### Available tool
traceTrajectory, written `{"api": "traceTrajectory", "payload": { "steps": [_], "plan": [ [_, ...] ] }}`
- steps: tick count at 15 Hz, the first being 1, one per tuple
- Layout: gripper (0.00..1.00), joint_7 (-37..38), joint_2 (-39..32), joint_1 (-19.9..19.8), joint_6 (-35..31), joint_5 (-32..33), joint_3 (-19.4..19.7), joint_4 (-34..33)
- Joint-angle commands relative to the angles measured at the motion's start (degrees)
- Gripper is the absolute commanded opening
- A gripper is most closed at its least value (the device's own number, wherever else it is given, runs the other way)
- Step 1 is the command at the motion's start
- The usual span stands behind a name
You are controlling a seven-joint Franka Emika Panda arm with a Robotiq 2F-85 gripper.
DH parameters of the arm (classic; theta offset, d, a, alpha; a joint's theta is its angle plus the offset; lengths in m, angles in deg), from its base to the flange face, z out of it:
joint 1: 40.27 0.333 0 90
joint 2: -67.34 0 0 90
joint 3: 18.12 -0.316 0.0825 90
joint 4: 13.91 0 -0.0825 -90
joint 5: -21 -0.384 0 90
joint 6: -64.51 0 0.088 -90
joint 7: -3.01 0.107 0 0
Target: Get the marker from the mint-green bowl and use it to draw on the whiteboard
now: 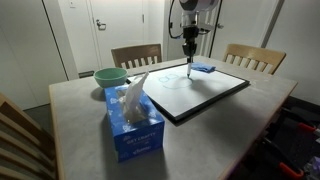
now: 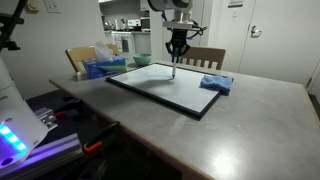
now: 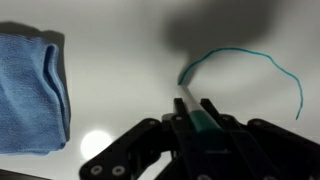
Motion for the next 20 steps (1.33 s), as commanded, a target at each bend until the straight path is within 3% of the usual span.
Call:
{"api": "traceTrajectory", "payload": {
  "steps": [1, 20],
  "plan": [
    [0.05, 0.1, -2.9, 0.3, 1.3, 0.6, -0.5, -2.1],
    [0.05, 0.2, -6.2, 4.8, 6.2, 1.2, -2.3, -8.4]
  ]
}}
